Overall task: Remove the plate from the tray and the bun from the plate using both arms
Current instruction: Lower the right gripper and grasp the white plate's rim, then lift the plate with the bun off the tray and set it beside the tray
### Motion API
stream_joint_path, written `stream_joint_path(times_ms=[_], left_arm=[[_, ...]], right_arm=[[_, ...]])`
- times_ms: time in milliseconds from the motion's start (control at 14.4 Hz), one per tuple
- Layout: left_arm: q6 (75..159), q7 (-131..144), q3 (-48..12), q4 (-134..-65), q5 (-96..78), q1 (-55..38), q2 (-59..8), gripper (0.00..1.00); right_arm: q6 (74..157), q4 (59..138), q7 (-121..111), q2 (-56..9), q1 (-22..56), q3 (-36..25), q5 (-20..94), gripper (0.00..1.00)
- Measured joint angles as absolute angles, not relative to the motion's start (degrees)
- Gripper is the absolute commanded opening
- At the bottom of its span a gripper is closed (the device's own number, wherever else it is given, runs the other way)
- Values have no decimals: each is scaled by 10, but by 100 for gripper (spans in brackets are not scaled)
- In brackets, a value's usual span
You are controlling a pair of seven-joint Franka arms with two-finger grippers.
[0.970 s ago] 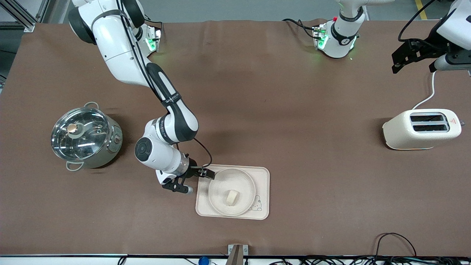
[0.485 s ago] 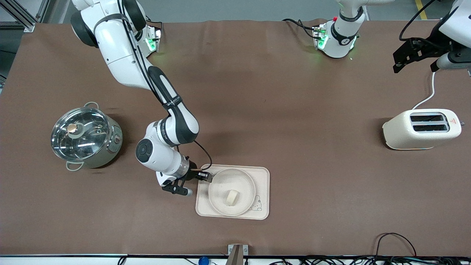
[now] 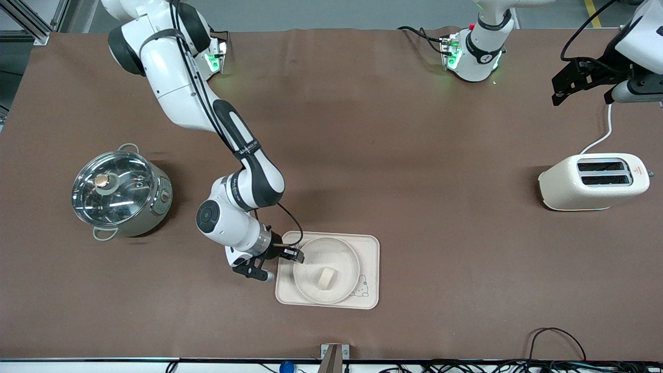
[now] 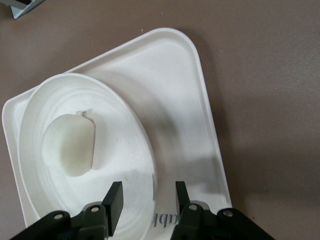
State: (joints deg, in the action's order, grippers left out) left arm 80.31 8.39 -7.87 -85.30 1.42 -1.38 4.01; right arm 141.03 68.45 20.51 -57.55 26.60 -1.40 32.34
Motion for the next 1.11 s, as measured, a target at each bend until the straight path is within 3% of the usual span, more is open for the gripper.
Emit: stream_joint_path(times_ms=[69, 208, 347, 554, 1109], left_arm=[[803, 84, -79, -853, 14, -14, 39, 100], [803, 84, -78, -853, 14, -14, 38, 100], [803, 84, -77, -853, 14, -14, 37, 100], [803, 84, -76, -853, 14, -13, 34, 100], [805, 85, -65, -847, 14, -13, 30, 100]], right_arm=[[1415, 679, 205, -583, 266, -14, 323, 46], [1422, 673, 206, -592, 266, -14, 324, 22], [1424, 670, 206, -596, 266, -13, 324, 5], [1433, 670, 206, -597, 266, -13, 324, 1], [1437, 661, 141, -588, 254, 14, 324, 1]])
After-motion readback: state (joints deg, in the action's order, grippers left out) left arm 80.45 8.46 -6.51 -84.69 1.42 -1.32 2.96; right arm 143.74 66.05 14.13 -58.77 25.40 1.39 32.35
